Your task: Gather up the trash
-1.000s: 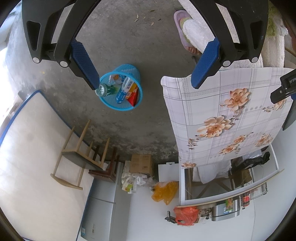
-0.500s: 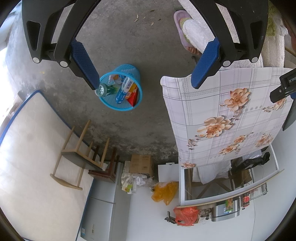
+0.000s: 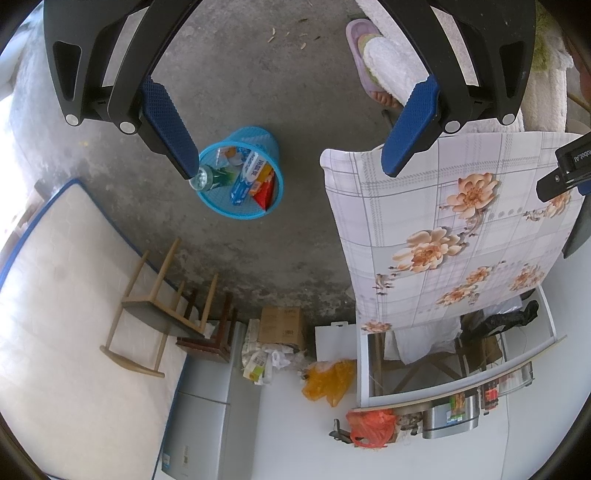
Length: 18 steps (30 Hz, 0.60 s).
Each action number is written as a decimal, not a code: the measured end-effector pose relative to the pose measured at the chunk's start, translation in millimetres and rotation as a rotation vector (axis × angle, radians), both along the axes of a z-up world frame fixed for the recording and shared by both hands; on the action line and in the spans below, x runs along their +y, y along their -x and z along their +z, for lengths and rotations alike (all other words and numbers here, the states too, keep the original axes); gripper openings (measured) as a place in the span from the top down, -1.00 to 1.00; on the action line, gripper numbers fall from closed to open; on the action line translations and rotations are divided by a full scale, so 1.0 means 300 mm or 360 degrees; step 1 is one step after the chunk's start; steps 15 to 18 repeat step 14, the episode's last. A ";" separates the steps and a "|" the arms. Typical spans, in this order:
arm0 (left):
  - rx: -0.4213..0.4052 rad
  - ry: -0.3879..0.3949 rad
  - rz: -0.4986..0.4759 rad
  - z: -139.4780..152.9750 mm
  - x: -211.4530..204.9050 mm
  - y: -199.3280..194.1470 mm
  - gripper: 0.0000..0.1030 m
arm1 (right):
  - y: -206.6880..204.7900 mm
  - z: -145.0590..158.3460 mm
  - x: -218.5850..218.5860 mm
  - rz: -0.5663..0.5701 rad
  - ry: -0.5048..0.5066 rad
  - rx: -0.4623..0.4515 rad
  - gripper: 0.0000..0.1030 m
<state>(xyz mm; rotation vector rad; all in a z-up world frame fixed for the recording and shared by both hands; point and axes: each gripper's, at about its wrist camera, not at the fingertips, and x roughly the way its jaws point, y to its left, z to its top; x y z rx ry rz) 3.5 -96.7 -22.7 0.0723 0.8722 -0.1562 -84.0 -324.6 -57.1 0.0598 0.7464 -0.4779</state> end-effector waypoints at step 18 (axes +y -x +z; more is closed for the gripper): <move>-0.0003 0.0001 -0.0003 0.007 -0.006 -0.003 -0.89 | 0.000 0.000 -0.002 0.0003 -0.0003 -0.0003 -0.85</move>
